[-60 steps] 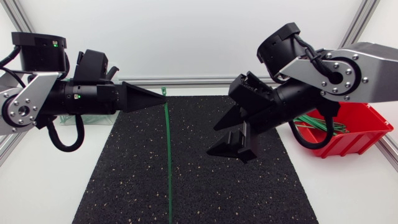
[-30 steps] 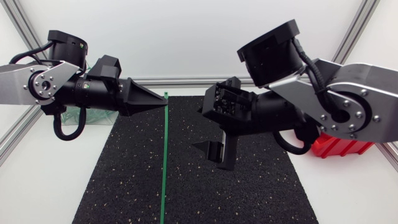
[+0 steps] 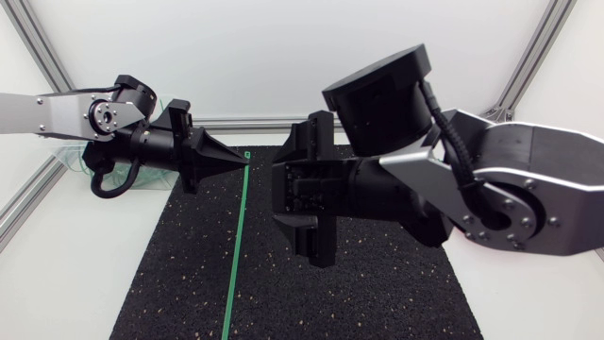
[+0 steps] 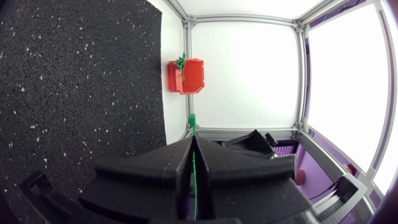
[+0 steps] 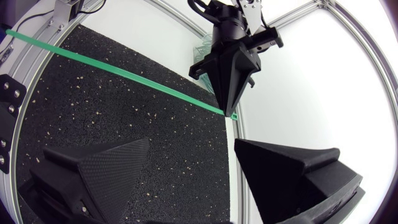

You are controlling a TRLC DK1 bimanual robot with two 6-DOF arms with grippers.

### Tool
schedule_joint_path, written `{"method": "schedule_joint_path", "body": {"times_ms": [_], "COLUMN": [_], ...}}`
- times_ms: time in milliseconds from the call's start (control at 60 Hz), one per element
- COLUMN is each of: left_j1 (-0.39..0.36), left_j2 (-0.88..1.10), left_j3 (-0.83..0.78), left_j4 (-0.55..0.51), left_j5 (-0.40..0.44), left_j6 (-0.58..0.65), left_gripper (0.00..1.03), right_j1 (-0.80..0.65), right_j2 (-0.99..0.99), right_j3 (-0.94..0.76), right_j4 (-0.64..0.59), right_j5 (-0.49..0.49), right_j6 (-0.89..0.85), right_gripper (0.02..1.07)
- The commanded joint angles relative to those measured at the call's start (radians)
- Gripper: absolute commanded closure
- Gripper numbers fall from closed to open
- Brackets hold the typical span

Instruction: Take a green cable tie from the red box, thread the tail through the head to close it, then place it in the transparent bin on the left.

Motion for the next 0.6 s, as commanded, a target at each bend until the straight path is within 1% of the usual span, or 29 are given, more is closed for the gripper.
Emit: {"method": "schedule_joint_path", "body": {"times_ms": [0,67,117,167,283,333,450,583], "left_j1": [0.003,0.005,0.008,0.017,0.040,0.057,0.094,0.117], "left_j2": [0.037,0.056,0.071,0.092,0.115,0.131,0.172,0.214], "left_j3": [0.043,0.059,0.071,0.085,0.103,0.123,0.155,0.188], "left_j4": [-0.040,-0.063,-0.082,-0.094,-0.105,-0.126,-0.139,-0.169], "left_j5": [0.025,0.036,0.038,0.047,0.051,0.053,0.053,0.053], "left_j6": [0.016,0.020,0.022,0.022,0.026,0.029,0.031,0.043], "left_gripper": [1.00,1.01,1.00,1.00,1.00,1.00,1.00,1.00], "right_j1": [0.026,0.060,0.080,0.101,0.129,0.135,0.155,0.164], "right_j2": [0.033,0.036,0.038,0.044,0.065,0.078,0.087,0.079], "right_j3": [-0.041,-0.065,-0.068,-0.075,-0.082,-0.091,-0.119,-0.164], "right_j4": [0.039,0.096,0.100,0.131,0.171,0.203,0.264,0.332], "right_j5": [0.023,0.054,0.062,0.072,0.072,0.072,0.071,0.063], "right_j6": [-0.055,-0.078,-0.081,-0.089,-0.100,-0.109,-0.116,-0.126], "right_gripper": [0.07,0.07,0.07,0.07,0.07,0.07,0.07,0.07]}}
